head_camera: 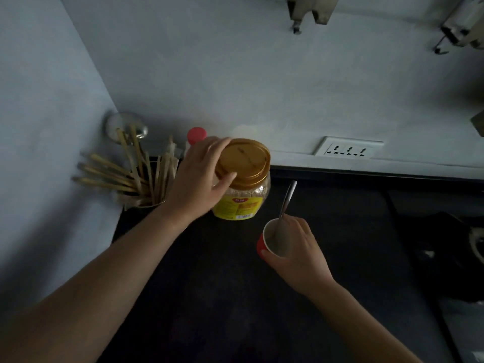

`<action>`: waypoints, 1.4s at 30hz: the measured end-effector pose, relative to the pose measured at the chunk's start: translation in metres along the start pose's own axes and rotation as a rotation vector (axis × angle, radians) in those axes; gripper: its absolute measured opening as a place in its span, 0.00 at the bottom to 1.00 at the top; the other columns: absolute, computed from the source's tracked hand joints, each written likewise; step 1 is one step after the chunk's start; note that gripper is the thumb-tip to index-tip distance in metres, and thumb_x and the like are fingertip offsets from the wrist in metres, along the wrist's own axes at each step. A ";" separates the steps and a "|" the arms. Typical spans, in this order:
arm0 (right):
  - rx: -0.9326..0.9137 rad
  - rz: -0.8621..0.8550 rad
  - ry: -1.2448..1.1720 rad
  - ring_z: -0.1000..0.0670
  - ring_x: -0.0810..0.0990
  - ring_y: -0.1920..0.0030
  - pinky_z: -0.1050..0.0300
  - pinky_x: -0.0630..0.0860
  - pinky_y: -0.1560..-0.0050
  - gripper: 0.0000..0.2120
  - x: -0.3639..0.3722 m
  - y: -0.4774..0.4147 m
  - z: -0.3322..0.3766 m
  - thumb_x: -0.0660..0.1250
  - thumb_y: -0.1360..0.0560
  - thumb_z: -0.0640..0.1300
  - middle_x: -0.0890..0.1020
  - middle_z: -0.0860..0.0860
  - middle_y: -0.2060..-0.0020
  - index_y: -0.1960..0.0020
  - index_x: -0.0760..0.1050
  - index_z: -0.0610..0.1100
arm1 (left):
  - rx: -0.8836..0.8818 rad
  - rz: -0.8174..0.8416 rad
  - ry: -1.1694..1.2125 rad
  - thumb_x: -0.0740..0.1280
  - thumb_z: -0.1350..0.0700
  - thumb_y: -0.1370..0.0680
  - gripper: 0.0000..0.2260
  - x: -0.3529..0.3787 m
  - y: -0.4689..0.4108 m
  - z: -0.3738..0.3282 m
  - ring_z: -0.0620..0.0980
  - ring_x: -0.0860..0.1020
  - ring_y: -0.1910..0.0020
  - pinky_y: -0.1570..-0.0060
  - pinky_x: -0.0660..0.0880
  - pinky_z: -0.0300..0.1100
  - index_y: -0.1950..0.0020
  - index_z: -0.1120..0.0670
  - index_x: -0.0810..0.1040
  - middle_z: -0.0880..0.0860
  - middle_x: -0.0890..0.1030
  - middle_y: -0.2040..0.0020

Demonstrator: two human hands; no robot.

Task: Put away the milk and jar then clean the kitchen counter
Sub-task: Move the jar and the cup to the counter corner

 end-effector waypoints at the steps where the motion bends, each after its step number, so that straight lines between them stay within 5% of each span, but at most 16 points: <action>1: -0.014 0.017 -0.011 0.62 0.68 0.46 0.71 0.66 0.59 0.33 0.005 0.002 0.004 0.74 0.36 0.57 0.63 0.66 0.45 0.37 0.61 0.59 | -0.026 -0.050 0.000 0.67 0.51 0.25 0.25 -0.003 0.019 0.004 0.54 0.68 0.34 0.33 0.63 0.42 0.30 0.59 0.67 0.59 0.72 0.35; 4: -0.093 0.089 -0.018 0.63 0.69 0.46 0.71 0.67 0.55 0.32 0.026 0.006 0.020 0.74 0.37 0.56 0.65 0.66 0.45 0.38 0.62 0.60 | -0.157 -0.104 0.032 0.66 0.52 0.24 0.23 -0.001 0.082 0.019 0.49 0.69 0.36 0.35 0.62 0.35 0.32 0.59 0.69 0.57 0.74 0.38; 9: -0.219 0.244 0.082 0.59 0.68 0.42 0.66 0.65 0.49 0.32 0.071 -0.005 0.043 0.72 0.36 0.56 0.68 0.62 0.42 0.36 0.64 0.56 | -0.267 0.102 -0.074 0.64 0.49 0.25 0.21 0.028 0.170 0.045 0.49 0.73 0.39 0.40 0.68 0.41 0.34 0.54 0.70 0.53 0.75 0.39; 14: -0.263 0.260 0.125 0.55 0.68 0.40 0.63 0.65 0.48 0.33 0.099 -0.024 0.057 0.73 0.36 0.54 0.69 0.57 0.40 0.35 0.63 0.53 | -0.401 0.253 -0.172 0.64 0.50 0.23 0.21 0.051 0.232 0.079 0.54 0.70 0.32 0.34 0.67 0.53 0.32 0.55 0.71 0.56 0.72 0.32; 17: -0.268 0.239 0.128 0.54 0.69 0.40 0.62 0.66 0.49 0.33 0.111 -0.037 0.065 0.74 0.36 0.53 0.70 0.55 0.40 0.35 0.64 0.50 | -0.399 0.276 -0.190 0.57 0.48 0.22 0.21 0.055 0.247 0.089 0.53 0.65 0.28 0.30 0.60 0.52 0.30 0.52 0.69 0.53 0.67 0.27; 24: -0.184 0.207 0.110 0.51 0.69 0.40 0.58 0.69 0.47 0.37 0.127 -0.048 0.070 0.74 0.35 0.52 0.69 0.51 0.39 0.32 0.60 0.49 | -0.414 0.285 -0.187 0.62 0.52 0.23 0.21 0.057 0.250 0.095 0.52 0.65 0.29 0.31 0.63 0.53 0.30 0.50 0.68 0.52 0.67 0.27; 31: -0.164 0.179 0.149 0.50 0.69 0.39 0.54 0.71 0.45 0.39 0.124 -0.050 0.067 0.73 0.37 0.60 0.69 0.52 0.38 0.33 0.61 0.49 | -0.421 0.306 -0.208 0.55 0.47 0.23 0.22 0.058 0.248 0.096 0.52 0.65 0.28 0.30 0.61 0.51 0.30 0.50 0.68 0.52 0.67 0.27; 34: -0.154 0.089 0.063 0.54 0.70 0.45 0.57 0.69 0.50 0.31 0.118 -0.053 0.073 0.68 0.34 0.63 0.72 0.53 0.42 0.37 0.67 0.48 | -0.426 0.309 -0.220 0.55 0.47 0.22 0.22 0.058 0.249 0.096 0.52 0.65 0.28 0.30 0.59 0.50 0.30 0.50 0.68 0.52 0.66 0.27; 37: -0.104 0.019 -0.045 0.52 0.76 0.51 0.55 0.74 0.56 0.15 0.112 -0.062 0.075 0.62 0.27 0.56 0.77 0.54 0.52 0.46 0.74 0.49 | -0.419 0.313 -0.226 0.55 0.47 0.22 0.22 0.058 0.249 0.096 0.52 0.65 0.28 0.31 0.60 0.50 0.30 0.50 0.69 0.52 0.67 0.27; 42: -0.015 -0.022 -0.111 0.56 0.77 0.63 0.56 0.76 0.65 0.04 0.112 -0.072 0.075 0.66 0.26 0.48 0.76 0.58 0.66 0.57 0.76 0.49 | -0.429 0.302 -0.226 0.56 0.47 0.23 0.21 0.058 0.249 0.096 0.52 0.66 0.29 0.31 0.61 0.51 0.30 0.50 0.69 0.52 0.67 0.28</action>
Point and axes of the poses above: each hand's wrist, its own y-axis away from the middle knuckle, its own x-axis out of the palm, z = x × y, the point moved 5 cm from there along -y, towards the middle knuckle
